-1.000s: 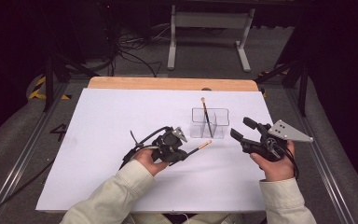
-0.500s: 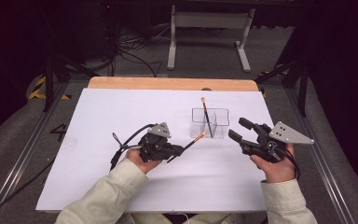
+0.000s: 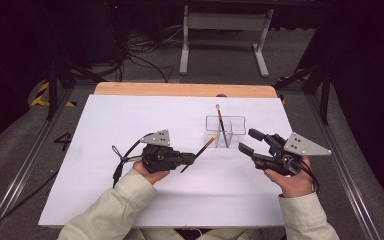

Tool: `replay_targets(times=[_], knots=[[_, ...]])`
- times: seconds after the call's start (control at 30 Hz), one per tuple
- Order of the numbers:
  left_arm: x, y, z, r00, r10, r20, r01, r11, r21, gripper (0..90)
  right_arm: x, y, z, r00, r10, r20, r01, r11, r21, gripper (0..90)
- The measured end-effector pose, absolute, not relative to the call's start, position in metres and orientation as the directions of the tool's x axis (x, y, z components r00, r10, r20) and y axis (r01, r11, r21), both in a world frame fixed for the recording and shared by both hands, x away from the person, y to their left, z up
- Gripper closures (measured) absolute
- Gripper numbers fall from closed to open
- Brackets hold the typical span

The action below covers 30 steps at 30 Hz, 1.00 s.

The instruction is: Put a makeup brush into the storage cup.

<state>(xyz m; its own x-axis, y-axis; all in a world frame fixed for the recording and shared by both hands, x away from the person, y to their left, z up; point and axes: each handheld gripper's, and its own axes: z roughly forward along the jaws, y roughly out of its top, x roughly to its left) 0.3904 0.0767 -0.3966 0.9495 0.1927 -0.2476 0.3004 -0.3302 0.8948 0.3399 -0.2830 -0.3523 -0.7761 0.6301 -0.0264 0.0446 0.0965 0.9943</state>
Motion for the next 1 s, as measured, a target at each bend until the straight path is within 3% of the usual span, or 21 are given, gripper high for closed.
replay_targets(times=[0.63, 1.0], knots=[[0.382, 0.077, -0.401, 0.982, 0.126, -0.143, 0.17, -0.239, 0.956, 83.4, 0.337, -0.263, -0.355, -0.858, 0.513, -0.026, 0.052, 0.137, 0.989, 49.7], [0.379, 0.072, -0.405, 0.984, 0.096, -0.147, 0.166, -0.24, 0.956, 83.3, 0.339, -0.248, -0.359, -0.891, 0.454, 0.015, 0.084, 0.132, 0.988, 53.0]])
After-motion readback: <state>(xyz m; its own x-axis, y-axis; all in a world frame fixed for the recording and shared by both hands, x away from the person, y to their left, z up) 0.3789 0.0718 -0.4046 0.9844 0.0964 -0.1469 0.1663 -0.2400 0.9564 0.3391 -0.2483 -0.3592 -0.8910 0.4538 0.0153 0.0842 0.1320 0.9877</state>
